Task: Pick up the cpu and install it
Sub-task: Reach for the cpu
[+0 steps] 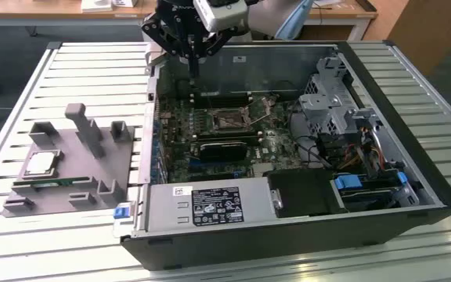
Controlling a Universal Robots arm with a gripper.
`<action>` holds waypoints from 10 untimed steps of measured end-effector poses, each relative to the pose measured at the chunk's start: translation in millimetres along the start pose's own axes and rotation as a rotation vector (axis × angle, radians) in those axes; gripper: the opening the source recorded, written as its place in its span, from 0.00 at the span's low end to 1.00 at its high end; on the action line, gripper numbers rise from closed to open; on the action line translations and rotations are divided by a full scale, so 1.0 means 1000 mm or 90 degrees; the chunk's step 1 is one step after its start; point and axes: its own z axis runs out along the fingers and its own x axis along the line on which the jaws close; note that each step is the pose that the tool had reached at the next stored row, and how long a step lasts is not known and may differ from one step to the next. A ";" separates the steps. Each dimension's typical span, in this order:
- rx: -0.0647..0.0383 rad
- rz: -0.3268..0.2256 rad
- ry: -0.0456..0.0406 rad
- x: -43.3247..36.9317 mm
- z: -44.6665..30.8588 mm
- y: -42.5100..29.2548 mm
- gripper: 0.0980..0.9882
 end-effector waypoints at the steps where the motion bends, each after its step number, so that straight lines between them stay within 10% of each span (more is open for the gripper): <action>1: 0.000 0.000 0.0000 0.0000 0.0000 0.0000 0.01; 10: 0.000 0.000 0.0000 0.0037 -0.0001 -0.0003 0.01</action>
